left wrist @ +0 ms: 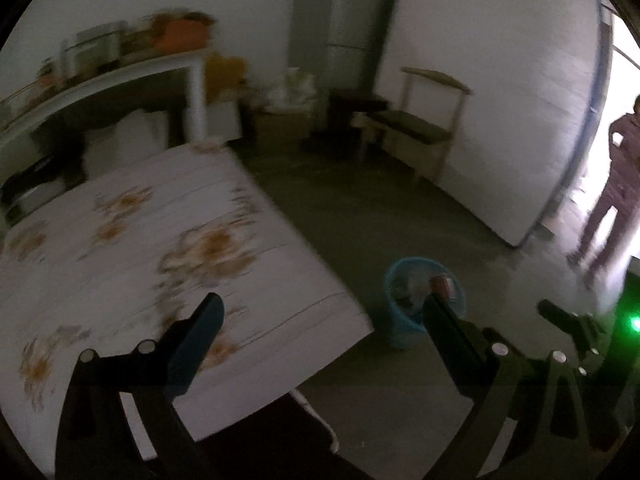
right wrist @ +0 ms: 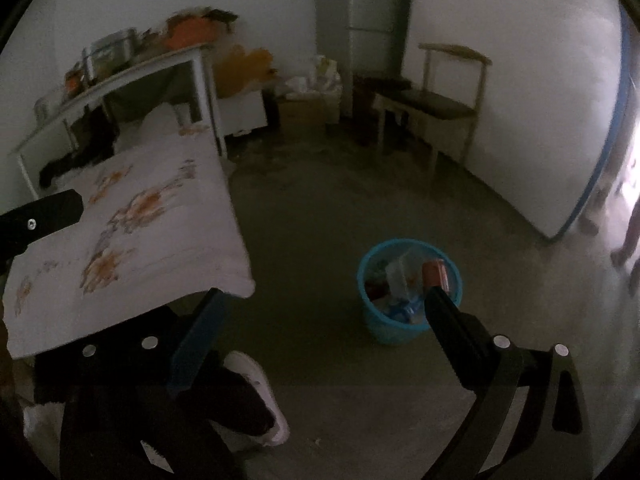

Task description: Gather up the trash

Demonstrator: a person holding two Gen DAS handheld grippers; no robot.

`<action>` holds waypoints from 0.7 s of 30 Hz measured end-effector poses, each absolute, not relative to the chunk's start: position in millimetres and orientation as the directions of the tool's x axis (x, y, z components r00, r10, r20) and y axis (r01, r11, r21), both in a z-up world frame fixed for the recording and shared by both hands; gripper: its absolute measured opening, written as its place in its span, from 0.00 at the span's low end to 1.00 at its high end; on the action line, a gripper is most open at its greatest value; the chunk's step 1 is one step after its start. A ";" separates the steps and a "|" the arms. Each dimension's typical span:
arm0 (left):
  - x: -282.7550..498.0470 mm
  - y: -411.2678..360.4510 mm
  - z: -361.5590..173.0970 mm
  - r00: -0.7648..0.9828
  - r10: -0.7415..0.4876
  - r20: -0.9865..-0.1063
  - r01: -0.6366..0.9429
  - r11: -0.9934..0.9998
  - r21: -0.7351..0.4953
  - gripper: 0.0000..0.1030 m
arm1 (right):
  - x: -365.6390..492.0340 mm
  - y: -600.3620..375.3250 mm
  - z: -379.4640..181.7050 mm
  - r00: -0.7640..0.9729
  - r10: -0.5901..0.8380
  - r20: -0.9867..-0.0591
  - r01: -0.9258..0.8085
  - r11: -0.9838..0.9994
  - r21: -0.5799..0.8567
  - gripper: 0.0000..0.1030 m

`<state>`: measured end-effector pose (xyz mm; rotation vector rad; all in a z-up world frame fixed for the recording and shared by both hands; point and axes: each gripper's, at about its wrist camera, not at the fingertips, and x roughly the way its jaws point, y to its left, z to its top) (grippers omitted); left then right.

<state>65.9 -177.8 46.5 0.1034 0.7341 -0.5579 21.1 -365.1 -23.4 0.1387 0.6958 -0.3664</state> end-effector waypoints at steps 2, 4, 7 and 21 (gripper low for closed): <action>60.3 -161.6 44.3 0.641 -0.403 -0.653 0.464 0.881 -0.088 0.94 | 22.7 -350.3 -19.1 0.714 -0.290 -0.637 0.358 0.934 -0.024 0.92; 56.0 -157.2 39.9 0.673 -0.360 -0.646 0.433 0.900 -0.051 0.94 | 23.9 -340.1 -14.8 0.724 -0.293 -0.624 0.345 0.938 -0.040 0.92; 50.7 -153.6 33.7 0.705 -0.302 -0.641 0.395 0.919 0.001 0.94 | 24.8 -330.9 -9.4 0.733 -0.307 -0.607 0.352 0.935 -0.048 0.92; 57.6 -138.2 9.2 0.680 -0.177 -0.712 0.307 0.950 0.057 0.94 | 20.1 -331.2 -20.2 0.659 -0.384 -0.647 0.463 0.885 -0.053 0.92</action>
